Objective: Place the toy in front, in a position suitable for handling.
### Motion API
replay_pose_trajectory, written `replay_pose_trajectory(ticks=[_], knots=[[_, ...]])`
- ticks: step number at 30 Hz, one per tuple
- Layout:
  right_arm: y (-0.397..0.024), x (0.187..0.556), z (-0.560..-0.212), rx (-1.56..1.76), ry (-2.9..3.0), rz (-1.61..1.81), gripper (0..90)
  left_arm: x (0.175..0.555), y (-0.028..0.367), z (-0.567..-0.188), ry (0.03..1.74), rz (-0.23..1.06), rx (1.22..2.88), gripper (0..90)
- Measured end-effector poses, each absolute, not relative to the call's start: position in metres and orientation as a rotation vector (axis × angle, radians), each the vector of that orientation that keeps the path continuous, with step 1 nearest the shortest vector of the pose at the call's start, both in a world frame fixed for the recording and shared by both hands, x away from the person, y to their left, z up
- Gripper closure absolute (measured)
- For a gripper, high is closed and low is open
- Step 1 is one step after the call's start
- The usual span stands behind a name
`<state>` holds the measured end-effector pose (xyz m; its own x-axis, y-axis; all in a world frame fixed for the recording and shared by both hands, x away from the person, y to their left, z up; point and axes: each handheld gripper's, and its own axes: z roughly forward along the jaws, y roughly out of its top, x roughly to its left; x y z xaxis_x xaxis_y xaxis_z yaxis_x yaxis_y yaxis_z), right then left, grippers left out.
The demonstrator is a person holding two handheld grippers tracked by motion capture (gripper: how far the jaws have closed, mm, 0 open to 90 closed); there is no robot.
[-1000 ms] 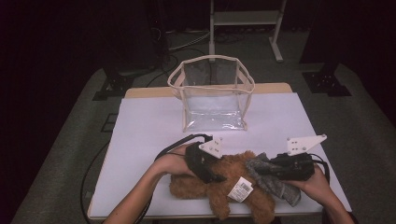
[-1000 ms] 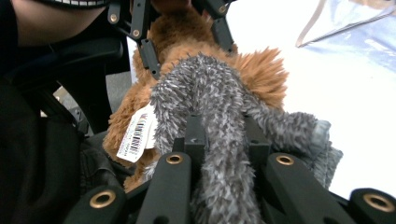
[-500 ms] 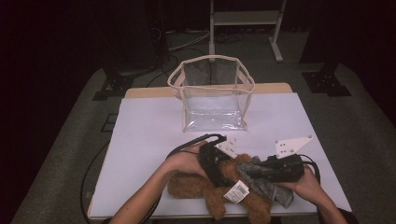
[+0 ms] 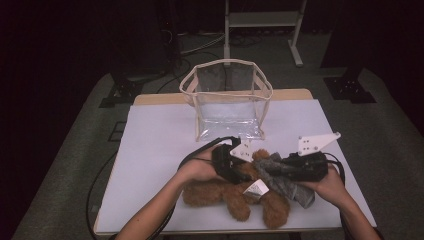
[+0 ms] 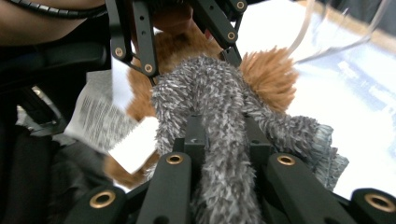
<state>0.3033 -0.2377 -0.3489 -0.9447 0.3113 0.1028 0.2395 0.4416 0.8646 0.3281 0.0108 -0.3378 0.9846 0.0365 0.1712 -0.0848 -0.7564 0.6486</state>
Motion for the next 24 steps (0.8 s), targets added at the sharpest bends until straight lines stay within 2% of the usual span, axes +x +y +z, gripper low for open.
replay_pose_trajectory(ticks=[3,8,20,24], knots=[[-0.232,0.314,-0.336,0.482,2.588,1.527,76.3,0.335,0.013,-0.332,0.003,0.318,2.403,48.3],[-0.224,0.326,-0.334,0.467,2.595,1.496,76.2,0.339,0.017,-0.340,0.038,0.293,2.388,44.9],[-0.247,0.303,-0.388,0.586,2.621,1.588,76.3,0.328,0.017,-0.348,0.006,0.259,2.392,38.5],[-0.252,0.302,-0.403,0.638,2.681,1.474,76.1,0.329,0.022,-0.346,0.014,0.261,2.380,37.3]])
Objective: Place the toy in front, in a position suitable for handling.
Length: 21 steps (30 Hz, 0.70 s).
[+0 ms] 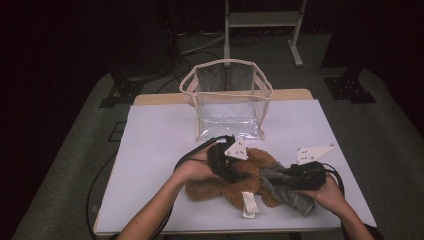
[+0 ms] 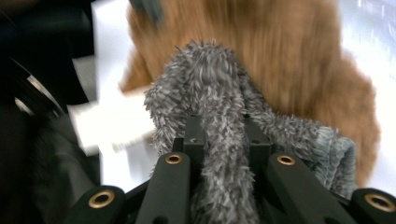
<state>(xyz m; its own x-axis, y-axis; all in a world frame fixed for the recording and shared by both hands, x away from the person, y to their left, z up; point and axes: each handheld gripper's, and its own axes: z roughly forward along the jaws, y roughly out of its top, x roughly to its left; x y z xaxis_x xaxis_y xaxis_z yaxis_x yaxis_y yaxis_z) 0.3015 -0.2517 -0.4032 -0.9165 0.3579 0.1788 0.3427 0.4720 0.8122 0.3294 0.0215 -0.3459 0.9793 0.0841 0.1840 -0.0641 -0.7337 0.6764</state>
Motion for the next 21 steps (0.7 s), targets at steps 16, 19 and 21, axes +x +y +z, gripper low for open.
replay_pose_trajectory(ticks=[16,19,21], knots=[[-0.254,0.309,-0.346,0.565,2.577,1.574,76.5,0.327,0.030,-0.348,0.016,0.265,2.361,36.3],[-0.239,0.316,-0.326,0.501,2.577,1.572,76.5,0.326,0.027,-0.348,0.013,0.263,2.362,36.5],[-0.227,0.323,-0.316,0.473,2.594,1.551,76.5,0.326,0.026,-0.348,0.010,0.260,2.362,36.7]])
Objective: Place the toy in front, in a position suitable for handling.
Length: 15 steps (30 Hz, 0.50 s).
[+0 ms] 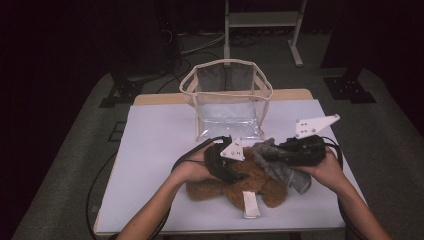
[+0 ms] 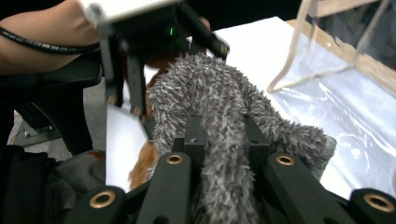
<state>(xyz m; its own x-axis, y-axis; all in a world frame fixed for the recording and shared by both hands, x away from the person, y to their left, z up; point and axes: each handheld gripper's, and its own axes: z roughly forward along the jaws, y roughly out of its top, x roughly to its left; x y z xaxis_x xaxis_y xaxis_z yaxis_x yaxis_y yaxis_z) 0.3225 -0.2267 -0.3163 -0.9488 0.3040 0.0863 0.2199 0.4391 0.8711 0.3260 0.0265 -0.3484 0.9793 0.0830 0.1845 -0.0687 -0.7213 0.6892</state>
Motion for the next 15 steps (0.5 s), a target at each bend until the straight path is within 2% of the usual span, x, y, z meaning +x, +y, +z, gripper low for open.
replay_pose_trajectory(ticks=[3,7,15], knots=[[-0.209,0.334,-0.316,0.462,2.634,1.531,76.5,0.326,0.029,-0.348,0.010,0.259,2.354,36.6],[-0.197,0.344,-0.336,0.494,2.712,1.494,76.7,0.329,0.038,-0.347,0.042,0.256,2.338,33.4],[-0.217,0.349,-0.369,0.621,2.716,1.527,77.4,0.326,0.080,-0.346,0.121,0.280,2.311,25.7]])
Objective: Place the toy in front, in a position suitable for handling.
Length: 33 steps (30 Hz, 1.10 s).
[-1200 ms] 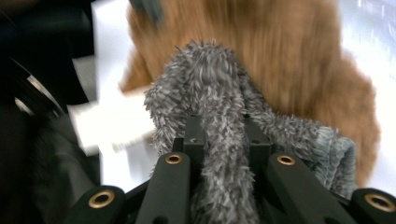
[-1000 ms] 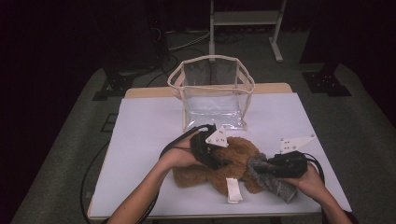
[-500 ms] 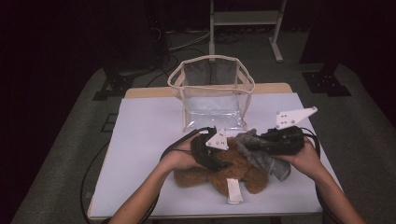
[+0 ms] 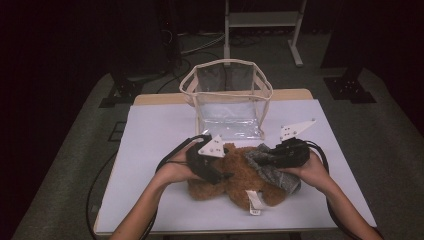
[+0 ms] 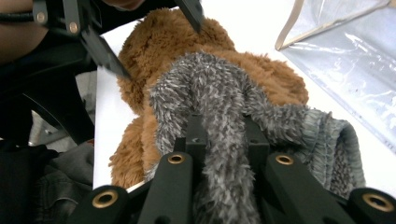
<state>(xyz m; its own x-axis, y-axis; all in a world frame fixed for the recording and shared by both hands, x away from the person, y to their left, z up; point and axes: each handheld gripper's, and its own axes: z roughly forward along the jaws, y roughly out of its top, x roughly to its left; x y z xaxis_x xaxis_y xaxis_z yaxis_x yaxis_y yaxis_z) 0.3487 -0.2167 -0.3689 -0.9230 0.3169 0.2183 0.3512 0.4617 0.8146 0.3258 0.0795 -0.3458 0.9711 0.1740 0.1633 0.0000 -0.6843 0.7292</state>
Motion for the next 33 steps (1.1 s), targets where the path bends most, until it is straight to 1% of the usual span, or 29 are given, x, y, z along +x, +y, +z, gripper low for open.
replay_pose_trajectory(ticks=[5,8,11,16,20,25,27,29,31,33], knots=[[-0.220,0.348,-0.374,-0.614,-2.638,-1.508,77.5,0.323,0.111,-0.352,0.200,0.305,2.316,22.5],[-0.220,0.347,-0.373,-0.617,-2.635,-1.505,77.4,0.324,0.123,-0.362,0.241,0.268,2.309,23.6],[-0.214,0.344,-0.364,-0.598,-2.674,-1.483,77.2,0.326,0.124,-0.371,0.248,0.250,2.300,27.6],[-0.194,0.345,-0.343,-0.523,-2.766,-1.445,77.2,0.327,0.124,-0.373,0.241,0.250,2.293,30.4],[-0.180,0.356,-0.336,-0.491,-2.796,-1.423,77.2,0.325,0.122,-0.372,0.217,0.269,2.300,31.5],[-0.186,0.375,-0.330,-0.557,-2.788,-1.446,77.2,0.323,0.122,-0.371,0.183,0.273,2.305,31.6],[-0.188,0.380,-0.334,-0.580,-2.792,-1.417,77.2,0.323,0.123,-0.371,0.180,0.279,2.299,31.2],[-0.189,0.382,-0.344,-0.581,-2.780,-1.376,77.2,0.323,0.125,-0.370,0.199,0.278,2.287,27.2],[-0.190,0.379,-0.349,-0.580,-2.768,-1.360,77.2,0.322,0.129,-0.369,0.204,0.292,2.291,24.4],[-0.193,0.374,-0.353,-0.573,-2.752,-1.375,77.3,0.322,0.133,-0.369,0.215,0.290,2.287,23.8]])
